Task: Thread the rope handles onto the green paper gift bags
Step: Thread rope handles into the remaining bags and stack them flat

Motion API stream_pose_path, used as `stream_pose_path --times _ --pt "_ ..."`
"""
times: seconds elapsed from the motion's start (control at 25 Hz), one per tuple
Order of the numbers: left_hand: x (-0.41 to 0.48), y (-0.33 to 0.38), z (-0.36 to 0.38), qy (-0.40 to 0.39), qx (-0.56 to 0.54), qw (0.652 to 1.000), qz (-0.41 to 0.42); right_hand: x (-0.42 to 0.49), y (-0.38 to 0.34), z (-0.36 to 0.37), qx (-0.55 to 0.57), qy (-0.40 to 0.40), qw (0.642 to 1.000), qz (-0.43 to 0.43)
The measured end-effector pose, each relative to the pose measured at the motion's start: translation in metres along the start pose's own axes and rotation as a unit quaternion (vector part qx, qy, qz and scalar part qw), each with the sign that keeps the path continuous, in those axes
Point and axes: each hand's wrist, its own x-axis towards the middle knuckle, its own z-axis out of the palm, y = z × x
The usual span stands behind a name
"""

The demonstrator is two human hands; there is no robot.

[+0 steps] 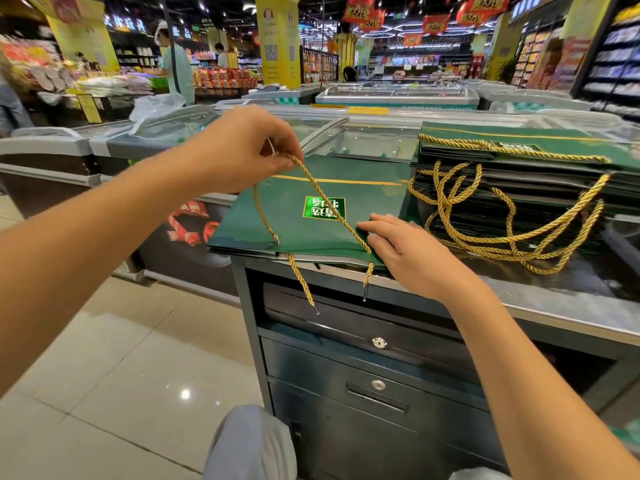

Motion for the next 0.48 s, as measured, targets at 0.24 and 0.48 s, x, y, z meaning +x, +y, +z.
stream_pose_path --times 0.24,0.48 --pt "0.014 0.015 -0.026 0.044 0.029 0.998 0.042 -0.001 -0.001 -0.001 0.008 -0.004 1.000 0.002" --pt "0.024 0.021 -0.045 0.073 0.031 0.996 0.047 -0.001 0.000 -0.002 0.013 -0.004 1.000 -0.001"
